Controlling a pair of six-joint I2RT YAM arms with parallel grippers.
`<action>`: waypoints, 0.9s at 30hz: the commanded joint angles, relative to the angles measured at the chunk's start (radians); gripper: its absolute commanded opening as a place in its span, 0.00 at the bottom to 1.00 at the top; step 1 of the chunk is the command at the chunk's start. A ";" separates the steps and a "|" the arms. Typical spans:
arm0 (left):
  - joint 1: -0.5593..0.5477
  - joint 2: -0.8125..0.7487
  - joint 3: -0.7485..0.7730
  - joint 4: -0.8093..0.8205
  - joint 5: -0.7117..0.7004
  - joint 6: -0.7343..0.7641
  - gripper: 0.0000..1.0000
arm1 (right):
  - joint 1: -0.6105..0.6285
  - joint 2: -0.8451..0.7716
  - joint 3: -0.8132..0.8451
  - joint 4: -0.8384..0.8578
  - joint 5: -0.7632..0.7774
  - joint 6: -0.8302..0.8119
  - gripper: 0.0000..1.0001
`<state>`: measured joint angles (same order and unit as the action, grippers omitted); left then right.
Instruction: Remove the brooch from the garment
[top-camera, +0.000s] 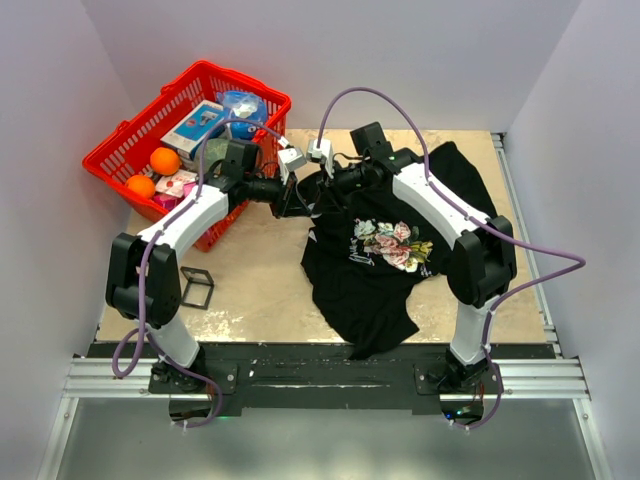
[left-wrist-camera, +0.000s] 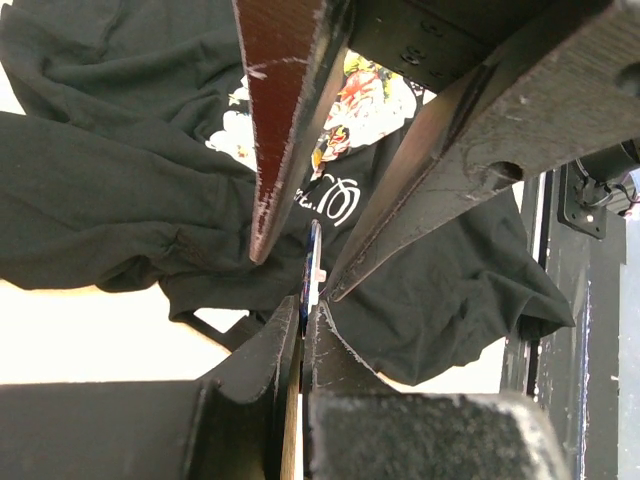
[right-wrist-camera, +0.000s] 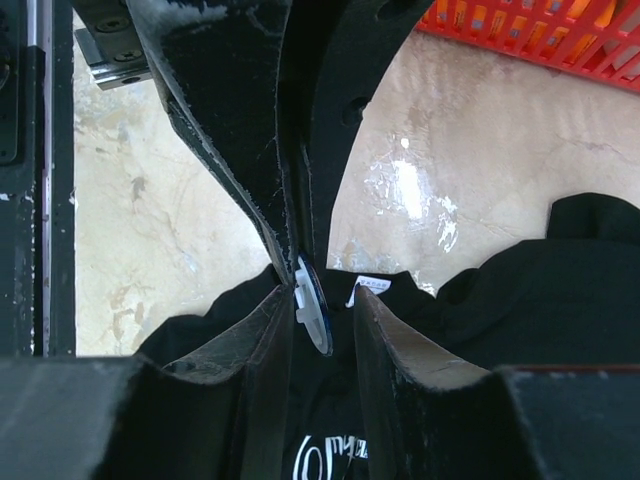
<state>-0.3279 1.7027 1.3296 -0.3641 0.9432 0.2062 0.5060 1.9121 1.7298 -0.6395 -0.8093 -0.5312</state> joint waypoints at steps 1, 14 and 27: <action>0.000 -0.006 0.048 -0.016 0.060 0.041 0.00 | 0.008 0.015 0.033 0.014 -0.017 -0.018 0.32; 0.003 0.009 0.071 -0.038 0.095 0.064 0.00 | 0.008 0.019 0.027 0.008 -0.019 -0.032 0.25; 0.009 0.021 0.091 -0.081 0.103 0.125 0.00 | 0.003 0.030 0.056 -0.014 -0.031 -0.055 0.24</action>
<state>-0.3145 1.7340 1.3685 -0.4255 0.9817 0.2981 0.5053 1.9285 1.7355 -0.6460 -0.8402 -0.5461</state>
